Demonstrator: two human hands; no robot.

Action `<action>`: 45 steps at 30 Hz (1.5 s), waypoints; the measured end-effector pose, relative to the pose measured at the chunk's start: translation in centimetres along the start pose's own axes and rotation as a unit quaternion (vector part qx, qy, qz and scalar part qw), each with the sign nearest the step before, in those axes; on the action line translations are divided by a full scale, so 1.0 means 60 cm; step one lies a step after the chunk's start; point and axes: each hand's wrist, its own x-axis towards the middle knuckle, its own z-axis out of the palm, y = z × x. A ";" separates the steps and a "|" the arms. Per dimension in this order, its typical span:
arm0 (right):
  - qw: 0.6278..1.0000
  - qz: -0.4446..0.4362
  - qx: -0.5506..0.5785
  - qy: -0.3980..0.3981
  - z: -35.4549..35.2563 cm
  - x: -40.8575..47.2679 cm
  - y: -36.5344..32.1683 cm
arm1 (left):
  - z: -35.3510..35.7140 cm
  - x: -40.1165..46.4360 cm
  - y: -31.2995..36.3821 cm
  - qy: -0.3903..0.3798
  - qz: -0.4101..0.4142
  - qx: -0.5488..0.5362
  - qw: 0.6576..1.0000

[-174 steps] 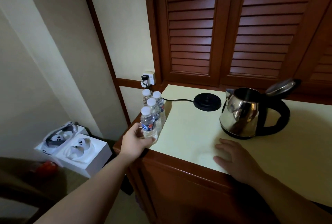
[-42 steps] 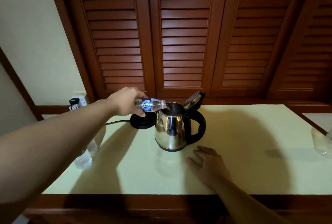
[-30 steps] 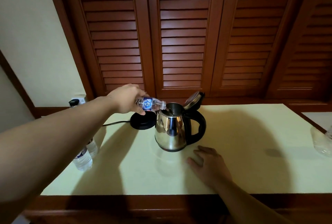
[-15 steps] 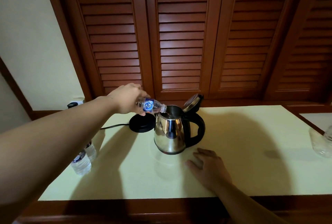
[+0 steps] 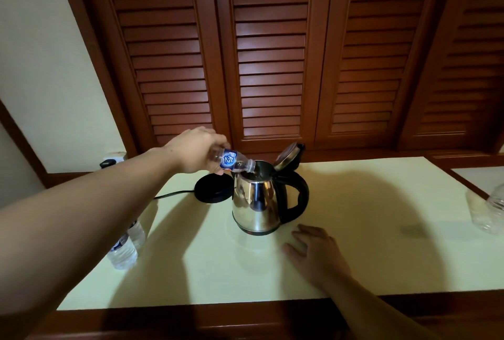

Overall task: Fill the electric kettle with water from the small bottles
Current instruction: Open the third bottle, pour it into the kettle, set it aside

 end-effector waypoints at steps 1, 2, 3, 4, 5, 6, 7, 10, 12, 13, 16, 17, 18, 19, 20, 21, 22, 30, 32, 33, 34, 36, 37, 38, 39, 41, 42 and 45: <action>1.000 0.002 0.001 0.000 0.000 0.000 0.000 | 0.000 0.001 0.000 0.001 0.003 0.002 1.000; 1.000 0.003 0.002 0.000 0.000 0.000 0.000 | -0.001 0.002 0.000 0.001 0.006 0.004 1.000; 1.000 0.004 0.003 0.000 0.000 0.000 0.001 | -0.001 0.004 0.000 0.001 0.010 0.005 1.000; 1.000 0.004 0.004 -0.002 0.001 0.001 0.002 | -0.002 0.006 -0.001 0.000 0.014 0.008 1.000; 1.000 0.003 0.003 -0.003 0.001 0.001 0.001 | -0.004 0.007 -0.001 0.000 0.017 0.014 1.000; 1.000 0.003 0.002 -0.005 0.002 0.001 0.002 | -0.005 0.008 -0.002 -0.001 0.018 0.020 1.000; 1.000 0.001 0.001 -0.006 0.003 0.002 0.002 | -0.007 0.008 -0.002 -0.001 0.018 0.025 1.000; 1.000 0.004 0.005 -0.006 0.005 0.003 0.004 | -0.012 0.008 -0.002 -0.005 0.017 0.033 0.999; 1.000 0.006 0.008 -0.006 0.007 0.002 0.005 | -0.013 0.008 -0.002 -0.012 0.015 0.034 0.999; 1.000 0.006 0.008 -0.006 0.007 0.002 0.005 | -0.013 0.008 -0.002 -0.014 0.014 0.035 0.999; 1.000 0.010 0.006 -0.005 0.003 0.001 0.002 | -0.013 0.008 -0.001 -0.016 0.015 0.042 0.999; 1.000 0.012 0.008 -0.005 0.003 0.001 0.003 | -0.013 0.009 -0.001 -0.015 0.016 0.044 0.999; 1.000 0.015 0.008 -0.007 0.002 0.000 0.003 | -0.013 0.008 -0.001 -0.015 0.015 0.044 0.999; 1.000 0.016 0.008 -0.010 0.002 0.000 0.002 | -0.013 0.008 0.000 -0.015 0.013 0.042 0.999; 1.000 0.022 0.010 -0.015 0.001 -0.001 0.001 | -0.013 0.008 0.000 -0.016 0.011 0.039 0.999; 0.999 0.027 0.013 -0.017 0.000 -0.001 0.001 | -0.012 0.008 -0.001 -0.015 0.011 0.038 0.999; 0.999 0.030 0.018 -0.019 0.000 -0.001 0.000 | -0.011 0.008 -0.002 -0.014 0.010 0.040 0.999; 0.998 0.026 0.053 -0.005 -0.001 0.000 0.003 | -0.005 -0.011 -0.002 0.006 -0.046 -0.017 0.999; 0.998 0.024 0.062 0.001 -0.002 -0.001 0.002 | 0.002 -0.022 0.000 0.025 -0.075 -0.073 0.994; 0.998 0.020 0.058 0.000 -0.002 -0.001 0.001 | 0.008 -0.029 0.003 0.036 -0.093 -0.107 0.989; 0.999 0.014 0.047 -0.005 -0.001 0.000 0.001 | 0.015 -0.036 0.007 0.045 -0.111 -0.141 0.983; 0.999 0.000 0.016 -0.032 -0.001 -0.002 -0.001 | 0.033 -0.050 0.016 0.058 -0.141 -0.195 0.969; 0.999 -0.008 0.001 -0.045 -0.004 -0.002 -0.003 | 0.043 -0.057 0.019 0.063 -0.153 -0.213 0.963; 0.999 -0.014 -0.011 -0.050 -0.005 -0.001 -0.004 | 0.052 -0.064 0.022 0.066 -0.162 -0.224 0.959; 0.998 -0.020 -0.022 -0.050 -0.008 0.000 -0.007 | 0.061 -0.072 0.025 0.066 -0.172 -0.231 0.955; 0.997 -0.030 -0.052 -0.057 -0.016 0.001 -0.013 | 0.078 -0.089 0.032 0.080 -0.188 -0.256 0.945; 0.995 -0.036 -0.070 -0.066 -0.020 0.001 -0.017 | 0.087 -0.099 0.038 0.093 -0.193 -0.279 0.936; 0.992 -0.046 -0.075 -0.086 -0.031 -0.001 -0.023 | 0.118 -0.133 0.063 0.127 -0.200 -0.346 0.908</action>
